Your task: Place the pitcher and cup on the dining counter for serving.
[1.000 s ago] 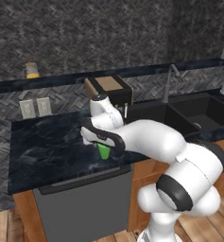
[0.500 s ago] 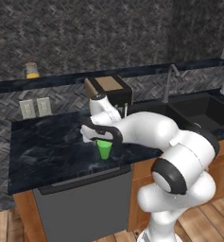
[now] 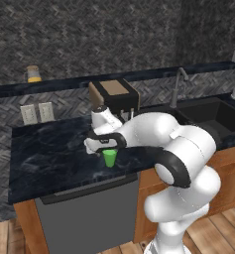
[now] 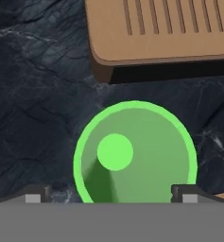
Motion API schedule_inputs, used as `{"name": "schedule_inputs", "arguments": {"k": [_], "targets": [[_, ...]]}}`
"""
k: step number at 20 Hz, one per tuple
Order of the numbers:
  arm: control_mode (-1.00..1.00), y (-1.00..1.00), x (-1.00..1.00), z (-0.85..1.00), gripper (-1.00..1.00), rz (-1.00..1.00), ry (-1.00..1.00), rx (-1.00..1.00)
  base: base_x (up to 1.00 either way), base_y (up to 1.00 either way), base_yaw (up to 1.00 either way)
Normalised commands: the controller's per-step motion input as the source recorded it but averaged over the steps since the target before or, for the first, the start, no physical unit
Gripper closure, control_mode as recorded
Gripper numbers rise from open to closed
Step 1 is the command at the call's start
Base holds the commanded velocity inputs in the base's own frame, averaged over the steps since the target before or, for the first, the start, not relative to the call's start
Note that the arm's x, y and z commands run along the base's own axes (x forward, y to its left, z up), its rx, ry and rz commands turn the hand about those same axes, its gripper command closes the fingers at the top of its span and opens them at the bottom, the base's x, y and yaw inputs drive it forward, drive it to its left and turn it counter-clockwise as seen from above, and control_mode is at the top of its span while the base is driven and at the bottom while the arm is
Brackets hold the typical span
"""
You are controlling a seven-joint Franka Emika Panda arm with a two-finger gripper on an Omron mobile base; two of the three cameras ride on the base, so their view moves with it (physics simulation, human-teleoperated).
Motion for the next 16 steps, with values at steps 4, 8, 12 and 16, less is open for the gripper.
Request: {"name": "schedule_inputs", "arguments": {"k": [4, 8, 12, 16], "targets": [[-1.00, 0.10, 0.24, -0.30, -1.00, 0.00, 0.00, -0.05, 0.00, 0.00, 0.00], [-1.00, 0.08, 0.16, -0.23, -1.00, 0.00, 0.00, -0.04, 0.00, 0.00, 0.00], [-1.00, 0.03, 0.00, -0.31, 1.00, 0.04, 0.01, -0.06, 0.00, 0.00, 0.00], [-1.00, 0.00, -0.37, -0.42, 1.00, 0.03, 0.00, -0.04, 0.00, 0.00, 0.00]]}}
